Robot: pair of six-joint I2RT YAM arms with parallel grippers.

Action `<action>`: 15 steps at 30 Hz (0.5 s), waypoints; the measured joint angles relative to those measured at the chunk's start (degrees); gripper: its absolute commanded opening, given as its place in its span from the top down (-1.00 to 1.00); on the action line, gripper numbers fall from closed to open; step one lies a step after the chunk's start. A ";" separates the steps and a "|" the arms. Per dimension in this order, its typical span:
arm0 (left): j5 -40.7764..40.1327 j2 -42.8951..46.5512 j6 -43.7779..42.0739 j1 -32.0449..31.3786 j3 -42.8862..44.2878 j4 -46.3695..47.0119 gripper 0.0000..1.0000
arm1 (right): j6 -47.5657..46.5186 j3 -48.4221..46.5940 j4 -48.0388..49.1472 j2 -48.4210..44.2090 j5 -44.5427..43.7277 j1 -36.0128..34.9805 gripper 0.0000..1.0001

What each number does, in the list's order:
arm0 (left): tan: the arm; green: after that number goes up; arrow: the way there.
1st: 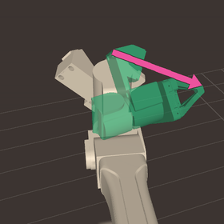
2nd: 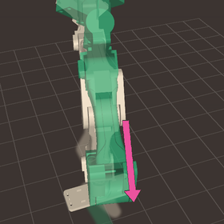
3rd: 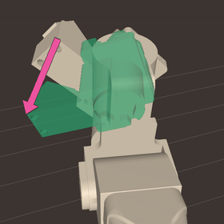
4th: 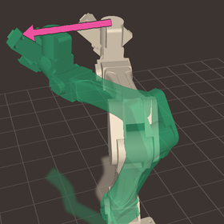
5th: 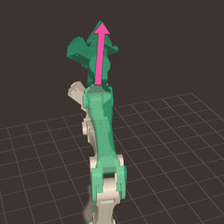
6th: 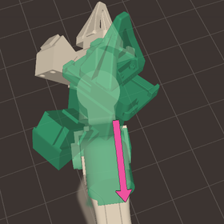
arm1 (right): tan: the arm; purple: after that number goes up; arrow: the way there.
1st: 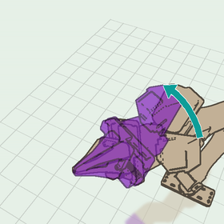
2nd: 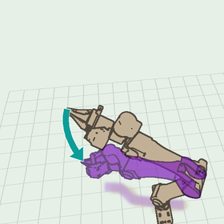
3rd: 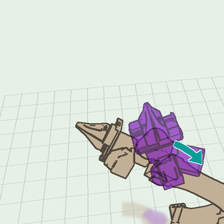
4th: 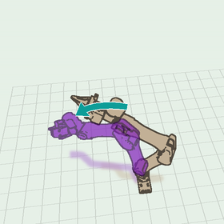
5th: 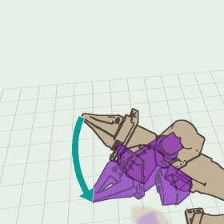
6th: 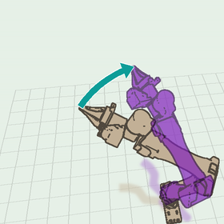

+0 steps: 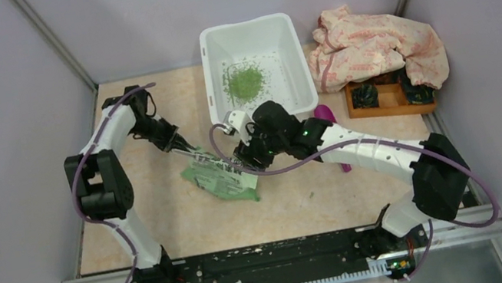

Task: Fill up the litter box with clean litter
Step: Adjust the clamp at the cat litter bag.

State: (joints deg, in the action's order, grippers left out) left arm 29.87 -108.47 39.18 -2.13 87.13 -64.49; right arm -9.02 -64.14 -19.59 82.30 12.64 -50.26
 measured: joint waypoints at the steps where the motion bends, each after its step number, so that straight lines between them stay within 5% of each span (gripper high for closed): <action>1: 0.07 -0.09 0.00 0.00 0.15 -0.02 1.00 | -0.20 0.00 -0.09 0.31 -0.02 -0.07 -0.10; 11: 0.52 1.77 -1.84 0.00 0.33 -0.20 1.00 | -3.19 -0.02 -1.03 3.32 -2.73 -2.43 0.04; 15: 0.31 6.47 -3.08 0.07 -0.61 -0.42 1.00 | -4.33 -0.02 -1.22 3.58 -3.50 -3.10 0.31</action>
State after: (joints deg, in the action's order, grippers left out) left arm 30.17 -102.00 36.10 -2.07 86.52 -64.90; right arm -13.34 -64.16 -20.82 85.89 9.15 -53.36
